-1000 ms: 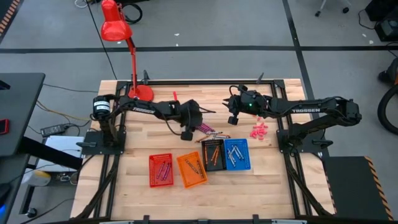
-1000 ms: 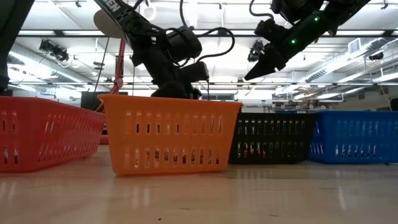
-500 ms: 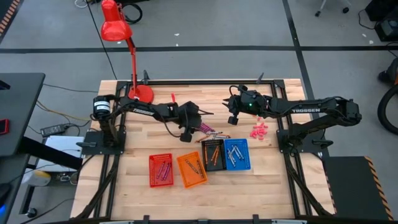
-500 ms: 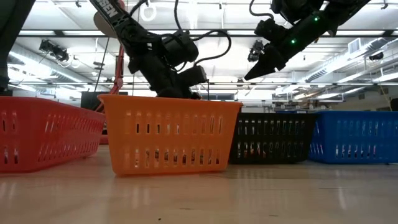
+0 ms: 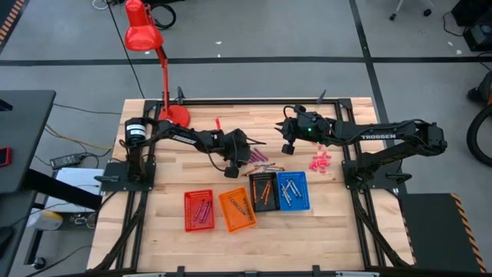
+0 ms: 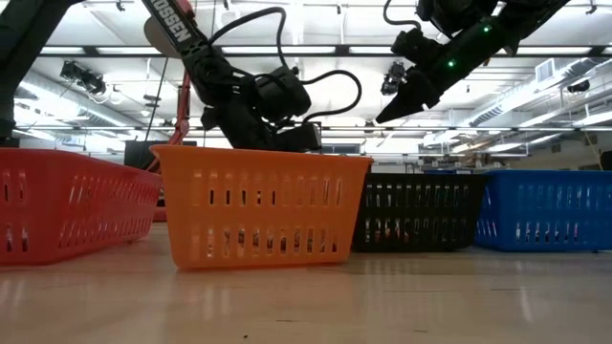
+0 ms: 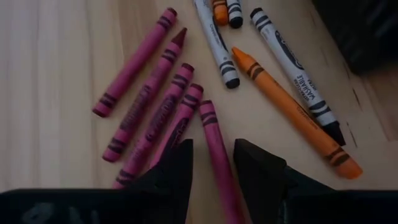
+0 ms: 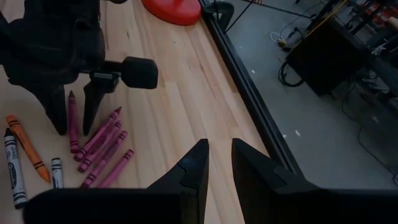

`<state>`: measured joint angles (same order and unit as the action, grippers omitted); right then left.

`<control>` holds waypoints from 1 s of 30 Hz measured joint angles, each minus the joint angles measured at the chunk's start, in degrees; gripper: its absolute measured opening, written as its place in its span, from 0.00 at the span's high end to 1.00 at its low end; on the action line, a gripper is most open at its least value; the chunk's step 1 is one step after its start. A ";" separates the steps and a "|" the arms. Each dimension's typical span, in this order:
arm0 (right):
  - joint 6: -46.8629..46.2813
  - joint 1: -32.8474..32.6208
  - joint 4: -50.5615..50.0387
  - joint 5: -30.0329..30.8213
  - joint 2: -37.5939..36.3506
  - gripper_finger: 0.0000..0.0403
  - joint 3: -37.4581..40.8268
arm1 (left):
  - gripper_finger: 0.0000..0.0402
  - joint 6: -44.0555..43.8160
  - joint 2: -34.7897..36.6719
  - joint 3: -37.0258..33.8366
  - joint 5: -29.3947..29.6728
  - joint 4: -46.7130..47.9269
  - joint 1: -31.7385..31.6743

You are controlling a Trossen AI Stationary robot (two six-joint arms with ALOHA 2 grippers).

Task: Sort crayons
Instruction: Put the pink crayon into the red bin

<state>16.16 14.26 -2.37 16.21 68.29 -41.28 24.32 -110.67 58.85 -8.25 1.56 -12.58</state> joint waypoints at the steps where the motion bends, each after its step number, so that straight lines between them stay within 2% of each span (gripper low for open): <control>1: 0.02 0.00 0.01 0.00 0.00 0.81 0.00 | 0.67 -0.19 0.00 0.00 0.04 0.51 0.00; 5: 0.02 0.00 0.04 0.02 0.02 0.81 0.02 | 0.72 -0.79 -0.02 0.09 0.07 2.48 0.00; 14: 0.04 0.00 0.04 0.04 0.00 0.81 0.02 | 0.96 -2.57 -0.02 0.22 0.26 4.71 0.07; 21: 0.02 0.00 -0.33 0.19 0.00 0.81 0.02 | 0.93 -4.00 0.91 4.84 1.14 14.14 0.63; 24: 0.04 0.00 -0.35 0.22 0.00 0.81 0.02 | 0.92 -4.23 3.05 6.25 1.69 20.82 1.31; 30: 0.04 0.00 -0.79 0.24 0.00 0.81 0.04 | 0.91 -6.21 9.40 8.17 4.04 28.17 3.37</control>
<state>16.20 14.26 -3.16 16.45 68.29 -41.23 18.11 -101.27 67.02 -4.21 29.74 -9.21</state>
